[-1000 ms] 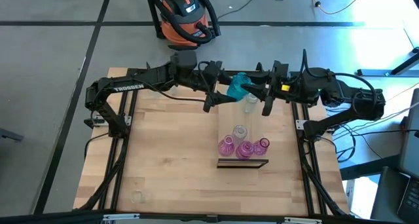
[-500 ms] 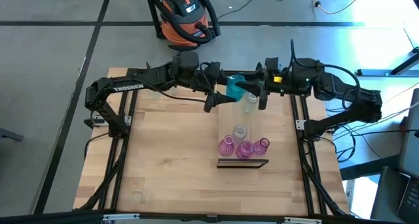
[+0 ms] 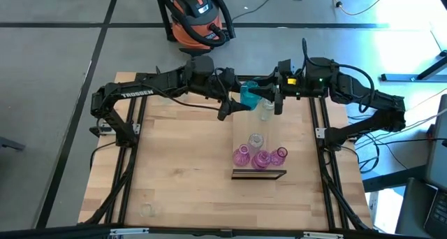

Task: Sort vases onto shelf
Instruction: Adjust the blue vase on the shelf

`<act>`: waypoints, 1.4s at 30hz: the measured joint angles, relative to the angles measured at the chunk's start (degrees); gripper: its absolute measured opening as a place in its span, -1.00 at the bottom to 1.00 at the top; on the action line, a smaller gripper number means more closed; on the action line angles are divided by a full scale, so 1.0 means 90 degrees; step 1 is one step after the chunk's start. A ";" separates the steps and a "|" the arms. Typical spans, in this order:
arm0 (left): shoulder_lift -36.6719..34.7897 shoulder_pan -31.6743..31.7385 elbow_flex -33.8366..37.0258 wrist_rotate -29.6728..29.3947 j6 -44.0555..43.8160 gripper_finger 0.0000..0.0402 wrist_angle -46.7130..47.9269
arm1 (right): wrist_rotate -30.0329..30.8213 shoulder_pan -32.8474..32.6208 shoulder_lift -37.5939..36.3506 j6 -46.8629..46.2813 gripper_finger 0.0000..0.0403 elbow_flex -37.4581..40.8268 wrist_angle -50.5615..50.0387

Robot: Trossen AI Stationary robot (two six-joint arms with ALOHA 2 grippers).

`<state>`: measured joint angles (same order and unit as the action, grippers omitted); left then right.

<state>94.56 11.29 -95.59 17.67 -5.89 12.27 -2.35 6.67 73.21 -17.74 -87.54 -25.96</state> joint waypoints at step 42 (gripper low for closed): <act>0.0177 0.0233 -0.0029 -0.0197 0.0190 0.34 -0.0333 | 0.0514 0.0006 -0.0296 0.0022 -0.11 0.0026 0.0263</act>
<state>96.16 13.39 -95.85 15.89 -4.19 9.28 2.27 6.72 70.55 -17.55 -87.31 -23.59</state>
